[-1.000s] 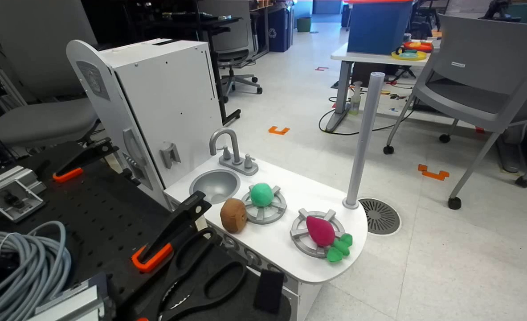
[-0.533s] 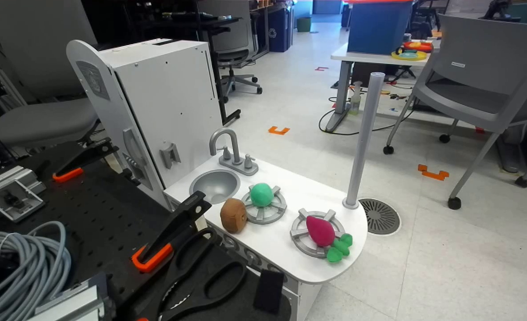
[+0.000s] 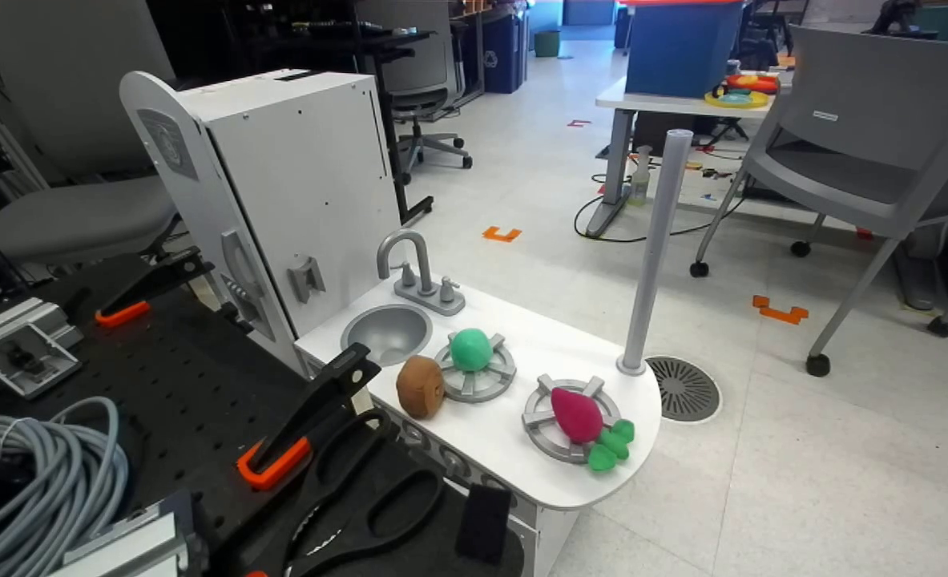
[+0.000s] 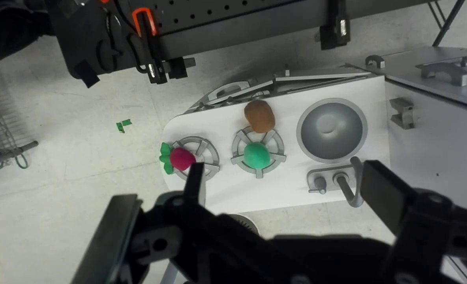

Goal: Move the potato to the right

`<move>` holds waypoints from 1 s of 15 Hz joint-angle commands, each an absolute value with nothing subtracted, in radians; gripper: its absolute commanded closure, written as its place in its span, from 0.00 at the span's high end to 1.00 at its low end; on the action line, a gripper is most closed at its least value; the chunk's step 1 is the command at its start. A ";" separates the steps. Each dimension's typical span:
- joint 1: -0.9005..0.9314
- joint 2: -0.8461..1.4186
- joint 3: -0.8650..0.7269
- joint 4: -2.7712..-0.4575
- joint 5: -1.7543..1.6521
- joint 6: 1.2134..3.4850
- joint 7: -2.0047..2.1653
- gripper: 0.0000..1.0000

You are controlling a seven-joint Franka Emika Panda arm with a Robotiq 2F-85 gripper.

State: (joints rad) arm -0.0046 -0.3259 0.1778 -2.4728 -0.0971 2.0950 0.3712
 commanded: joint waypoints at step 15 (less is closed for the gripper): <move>-0.159 0.709 0.190 -2.231 0.029 3.093 -0.113 1.00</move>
